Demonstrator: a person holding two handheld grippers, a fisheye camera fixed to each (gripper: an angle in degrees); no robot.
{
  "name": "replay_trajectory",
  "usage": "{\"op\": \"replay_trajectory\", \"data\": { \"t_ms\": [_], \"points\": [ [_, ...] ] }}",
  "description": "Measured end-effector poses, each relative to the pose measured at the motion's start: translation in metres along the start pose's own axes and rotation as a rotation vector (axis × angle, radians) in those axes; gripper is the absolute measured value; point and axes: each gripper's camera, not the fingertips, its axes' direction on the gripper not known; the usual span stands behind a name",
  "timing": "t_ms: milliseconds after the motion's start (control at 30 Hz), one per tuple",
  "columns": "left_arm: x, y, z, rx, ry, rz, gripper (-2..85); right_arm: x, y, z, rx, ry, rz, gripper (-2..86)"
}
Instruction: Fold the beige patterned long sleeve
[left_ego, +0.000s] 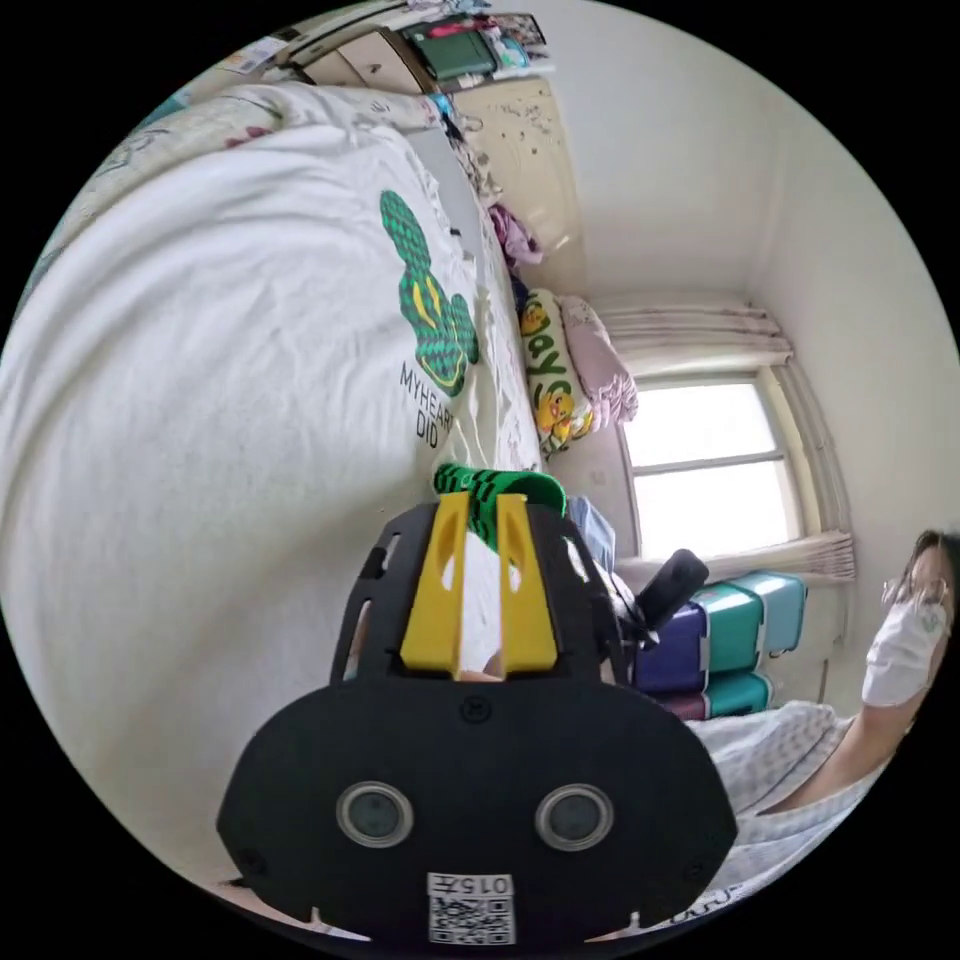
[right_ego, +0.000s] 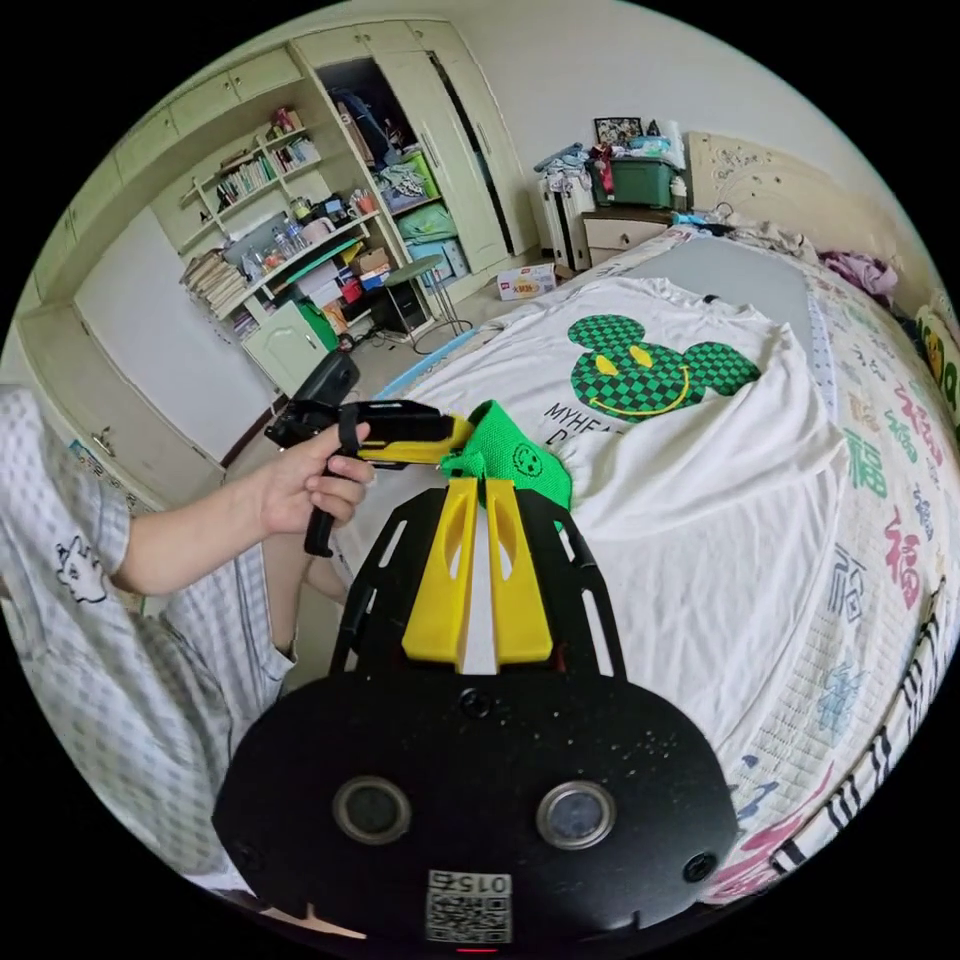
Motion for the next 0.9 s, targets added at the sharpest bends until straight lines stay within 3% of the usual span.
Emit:
{"op": "replay_trajectory", "data": {
  "t_ms": [67,233,400,500,567,667,733,900],
  "points": [
    [0.004,-0.016,0.017,-0.075,-0.034,0.035,0.3,0.022,0.004,0.010,-0.008,-0.100,0.026,0.5],
    [0.024,-0.016,-0.003,-0.061,-0.044,0.011,-0.7,0.043,0.003,0.032,-0.023,-0.320,0.066,1.0],
    [0.063,0.003,-0.031,-0.012,-0.244,-0.034,-0.4,0.018,-0.009,0.078,-0.141,-0.349,0.150,2.6],
    [0.065,0.005,-0.023,-0.147,-0.387,-0.140,0.8,0.030,0.001,0.102,-0.250,-0.356,0.314,4.2],
    [0.076,-0.003,-0.029,-0.203,-0.449,-0.213,1.9,0.055,0.014,0.097,-0.244,-0.330,0.432,4.7],
    [0.105,-0.044,-0.028,-0.189,-0.554,-0.131,3.9,0.126,0.046,0.076,-0.115,-0.263,0.658,5.8],
    [0.114,-0.083,-0.010,-0.167,-0.553,-0.086,4.8,0.191,0.075,0.072,0.037,-0.288,0.800,7.2],
    [0.128,-0.204,0.092,-0.063,-0.324,-0.041,5.5,0.281,0.101,0.117,0.102,-0.365,0.937,10.6]
  ]
}}
